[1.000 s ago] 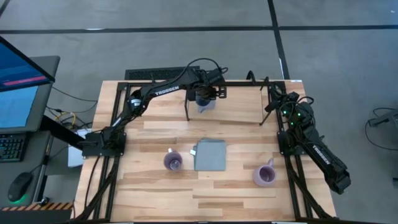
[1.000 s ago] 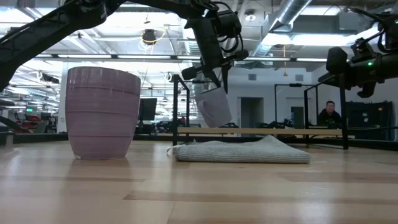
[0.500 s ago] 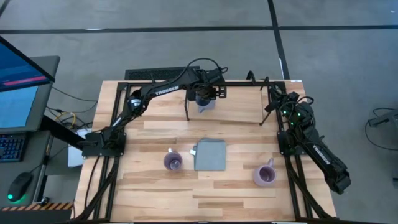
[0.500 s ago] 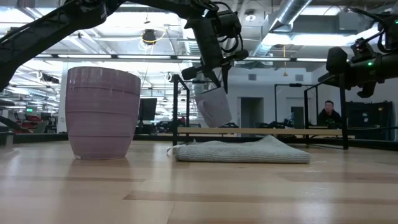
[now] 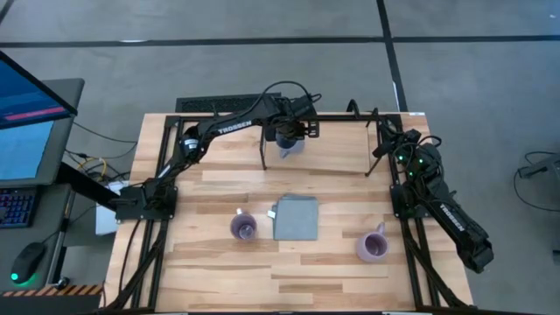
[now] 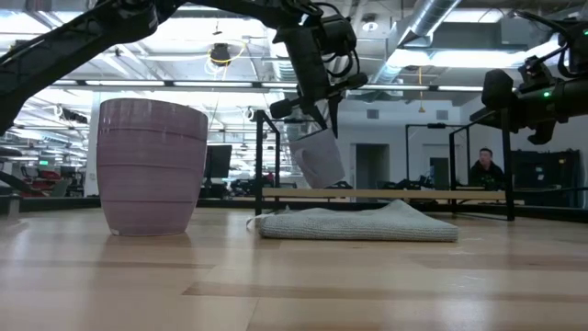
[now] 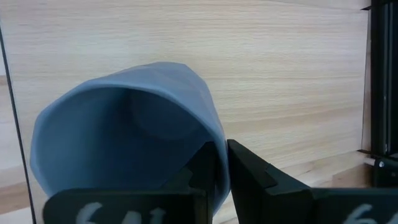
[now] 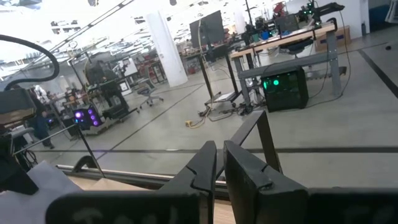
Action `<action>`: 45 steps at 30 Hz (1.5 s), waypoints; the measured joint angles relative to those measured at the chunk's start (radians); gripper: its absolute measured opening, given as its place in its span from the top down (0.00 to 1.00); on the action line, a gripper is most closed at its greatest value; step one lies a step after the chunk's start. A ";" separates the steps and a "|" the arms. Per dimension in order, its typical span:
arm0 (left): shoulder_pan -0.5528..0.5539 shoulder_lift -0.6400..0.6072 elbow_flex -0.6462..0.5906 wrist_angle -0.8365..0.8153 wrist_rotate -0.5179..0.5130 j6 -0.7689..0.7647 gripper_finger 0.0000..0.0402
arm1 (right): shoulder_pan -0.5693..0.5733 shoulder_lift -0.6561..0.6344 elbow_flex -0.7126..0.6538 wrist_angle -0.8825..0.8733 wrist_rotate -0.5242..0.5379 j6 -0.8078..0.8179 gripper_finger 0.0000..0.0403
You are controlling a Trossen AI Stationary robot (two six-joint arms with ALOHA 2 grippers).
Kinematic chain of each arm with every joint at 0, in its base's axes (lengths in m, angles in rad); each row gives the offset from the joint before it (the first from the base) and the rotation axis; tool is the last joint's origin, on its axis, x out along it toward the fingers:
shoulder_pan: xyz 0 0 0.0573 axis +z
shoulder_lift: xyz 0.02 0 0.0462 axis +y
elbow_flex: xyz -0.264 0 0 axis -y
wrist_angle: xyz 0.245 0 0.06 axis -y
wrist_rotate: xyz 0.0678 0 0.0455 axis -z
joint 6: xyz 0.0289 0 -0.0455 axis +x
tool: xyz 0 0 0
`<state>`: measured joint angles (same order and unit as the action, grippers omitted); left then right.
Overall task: Stack small to large cups/mugs on shelf
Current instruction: Put the light blue cup on the shelf
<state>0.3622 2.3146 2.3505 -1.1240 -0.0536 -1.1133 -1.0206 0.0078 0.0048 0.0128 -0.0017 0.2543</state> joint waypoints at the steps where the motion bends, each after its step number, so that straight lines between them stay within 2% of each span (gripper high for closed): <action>1: 0.001 0.000 0.000 0.000 0.003 -0.001 0.93 | 0.000 0.000 0.000 0.000 0.000 0.000 0.86; 10: 0.009 -0.002 0.000 -0.002 0.038 0.005 0.93 | 0.000 0.000 0.000 0.000 0.000 0.000 0.86; 20: 0.008 -0.005 0.003 -0.069 0.038 0.011 0.93 | 0.000 0.000 0.000 0.000 0.000 0.000 0.86; 28: 0.013 -0.004 0.001 -0.035 0.020 0.055 0.93 | 0.000 0.000 0.000 0.000 0.000 0.000 0.86; 39: 0.017 -0.004 0.001 -0.025 0.054 0.047 0.87 | 0.000 0.000 0.000 0.000 0.000 -0.001 0.86; 45: 0.018 -0.004 0.001 -0.028 0.050 0.040 0.96 | 0.000 0.000 0.000 0.000 0.000 -0.001 0.86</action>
<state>0.3805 2.3108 2.3518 -1.1519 -0.0035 -1.0732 -1.0206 0.0078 0.0048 0.0124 -0.0013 0.2535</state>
